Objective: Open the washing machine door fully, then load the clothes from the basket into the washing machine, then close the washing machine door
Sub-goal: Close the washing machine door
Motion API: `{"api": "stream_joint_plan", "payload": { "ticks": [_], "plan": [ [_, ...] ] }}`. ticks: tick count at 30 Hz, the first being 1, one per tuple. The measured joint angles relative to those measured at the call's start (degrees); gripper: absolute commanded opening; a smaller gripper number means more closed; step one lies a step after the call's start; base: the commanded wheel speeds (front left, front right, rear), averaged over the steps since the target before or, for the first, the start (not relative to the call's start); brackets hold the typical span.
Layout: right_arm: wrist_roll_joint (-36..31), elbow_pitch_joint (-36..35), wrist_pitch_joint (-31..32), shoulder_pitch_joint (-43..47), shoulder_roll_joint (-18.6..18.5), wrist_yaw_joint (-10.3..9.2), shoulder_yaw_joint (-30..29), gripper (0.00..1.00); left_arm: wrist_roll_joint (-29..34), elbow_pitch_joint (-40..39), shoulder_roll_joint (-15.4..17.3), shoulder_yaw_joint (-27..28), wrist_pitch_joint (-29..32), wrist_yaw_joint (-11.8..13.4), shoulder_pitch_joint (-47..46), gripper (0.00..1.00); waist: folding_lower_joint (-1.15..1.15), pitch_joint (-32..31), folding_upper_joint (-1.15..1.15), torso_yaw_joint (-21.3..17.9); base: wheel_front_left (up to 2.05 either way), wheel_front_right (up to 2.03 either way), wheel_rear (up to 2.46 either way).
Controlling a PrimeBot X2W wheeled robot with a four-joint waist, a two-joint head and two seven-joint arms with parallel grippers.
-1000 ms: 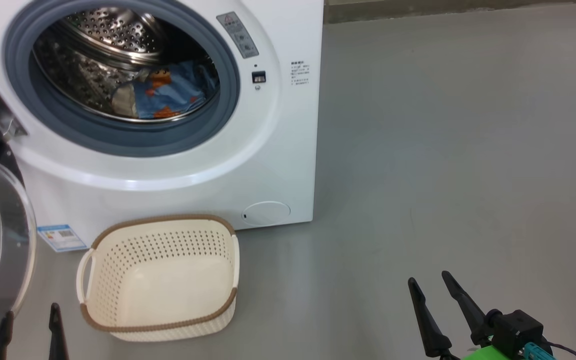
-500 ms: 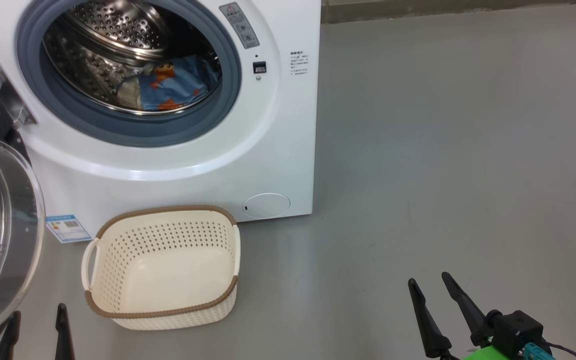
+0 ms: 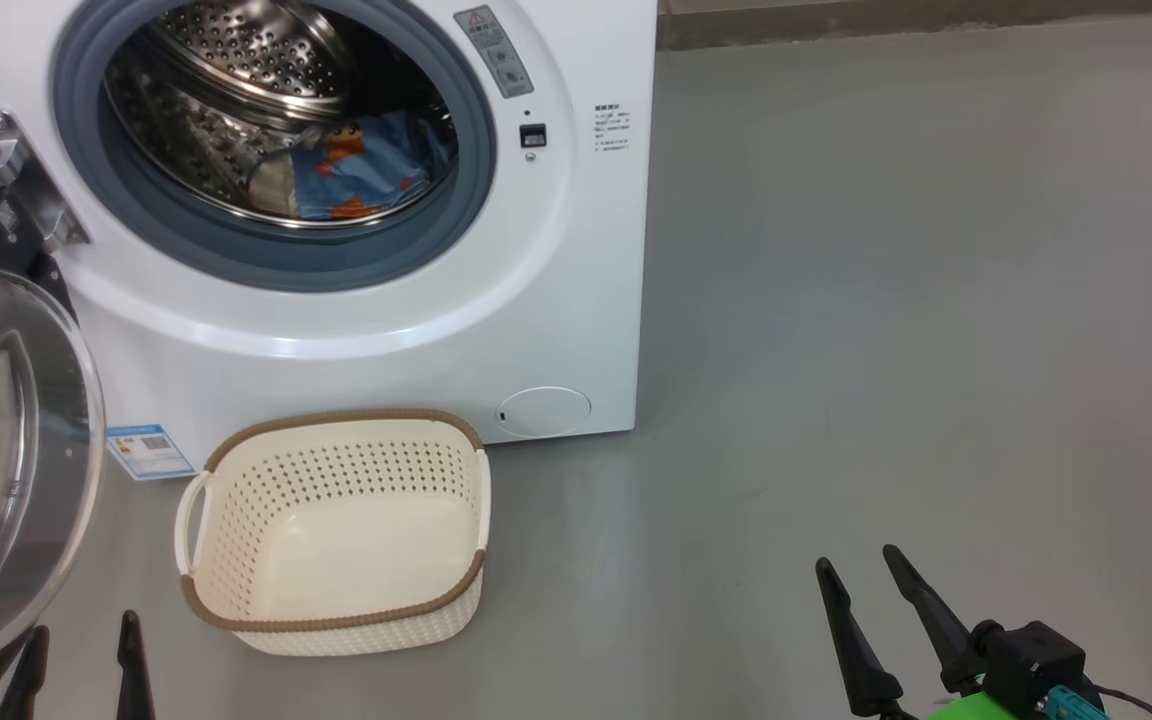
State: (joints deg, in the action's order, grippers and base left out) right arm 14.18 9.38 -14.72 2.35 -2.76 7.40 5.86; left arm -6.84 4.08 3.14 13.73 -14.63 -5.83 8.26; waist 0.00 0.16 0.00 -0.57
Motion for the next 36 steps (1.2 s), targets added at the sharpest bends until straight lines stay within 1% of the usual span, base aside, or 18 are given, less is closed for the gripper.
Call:
{"api": "stream_joint_plan", "payload": {
  "ticks": [9, 16, 36],
  "plan": [
    [-0.1, 0.2, 0.0, 0.0, 0.0, 0.0, 0.2, 1.0, 0.0, 0.7, 0.0, 0.2, 0.0, 0.0, 0.0, 1.0, 0.0, -0.2, 0.0, 1.3, 0.0, 0.0, 0.0],
    [-0.1, 0.2, 0.0, 0.0, 0.0, 0.0, 0.1, 1.0, -0.1, 1.0, -0.1, 0.4, 0.0, 0.0, 0.0, 1.0, 0.0, 0.2, 0.0, 3.3, 0.0, 0.0, 0.0],
    [-0.6, 1.1, 0.0, -0.2, 0.0, 0.0, 0.4, 1.0, -0.5, 1.7, -0.4, 1.1, 0.0, 0.0, 0.0, 1.0, 0.0, 0.6, 0.0, 12.5, 0.0, 0.0, 0.0]
  ]
}}
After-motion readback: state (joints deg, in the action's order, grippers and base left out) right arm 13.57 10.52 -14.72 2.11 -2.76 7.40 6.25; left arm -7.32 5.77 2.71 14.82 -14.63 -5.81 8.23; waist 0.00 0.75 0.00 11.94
